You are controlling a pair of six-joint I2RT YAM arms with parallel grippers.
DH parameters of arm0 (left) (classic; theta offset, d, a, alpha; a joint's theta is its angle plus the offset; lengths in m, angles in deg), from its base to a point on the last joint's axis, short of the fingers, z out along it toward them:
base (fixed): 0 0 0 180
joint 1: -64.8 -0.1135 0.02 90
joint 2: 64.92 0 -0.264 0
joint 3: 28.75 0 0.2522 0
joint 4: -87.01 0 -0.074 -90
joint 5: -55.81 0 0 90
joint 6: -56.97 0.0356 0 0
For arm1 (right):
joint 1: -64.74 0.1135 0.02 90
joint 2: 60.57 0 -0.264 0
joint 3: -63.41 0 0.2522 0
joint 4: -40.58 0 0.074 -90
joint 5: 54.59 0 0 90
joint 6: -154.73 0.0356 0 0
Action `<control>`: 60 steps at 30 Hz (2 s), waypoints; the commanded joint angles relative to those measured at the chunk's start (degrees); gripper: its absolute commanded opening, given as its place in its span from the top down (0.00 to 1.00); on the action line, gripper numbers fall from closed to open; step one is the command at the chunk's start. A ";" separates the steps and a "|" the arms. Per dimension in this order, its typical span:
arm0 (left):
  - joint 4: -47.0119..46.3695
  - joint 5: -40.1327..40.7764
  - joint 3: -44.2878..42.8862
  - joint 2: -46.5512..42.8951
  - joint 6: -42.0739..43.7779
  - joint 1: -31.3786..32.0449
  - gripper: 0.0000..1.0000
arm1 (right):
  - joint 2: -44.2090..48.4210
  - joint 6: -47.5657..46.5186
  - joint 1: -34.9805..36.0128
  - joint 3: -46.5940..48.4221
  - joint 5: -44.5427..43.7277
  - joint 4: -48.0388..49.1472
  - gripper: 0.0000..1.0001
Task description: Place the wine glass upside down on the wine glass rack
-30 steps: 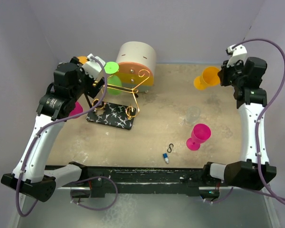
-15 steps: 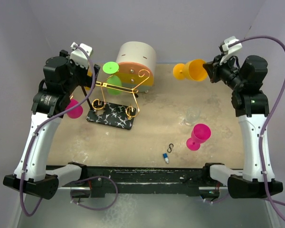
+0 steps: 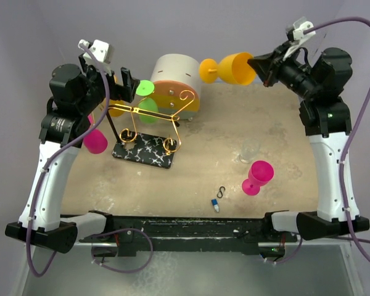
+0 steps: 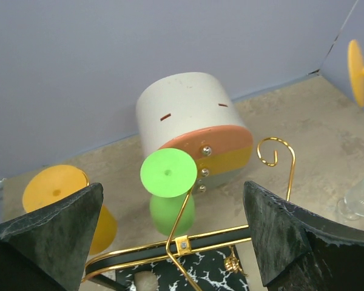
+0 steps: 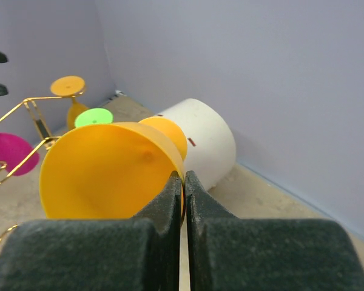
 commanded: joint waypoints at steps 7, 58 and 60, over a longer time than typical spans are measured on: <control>-2.17 -8.61 -0.14 -2.98 -12.23 -0.21 0.01 | -5.66 3.57 11.28 8.95 0.71 1.99 1.00; -5.27 -26.14 1.66 2.92 -29.66 -0.53 1.00 | -10.60 1.15 23.09 11.18 3.18 1.28 1.00; -4.99 -25.65 1.68 2.49 -29.35 -0.72 1.00 | -10.26 0.92 23.09 10.42 2.75 1.36 1.00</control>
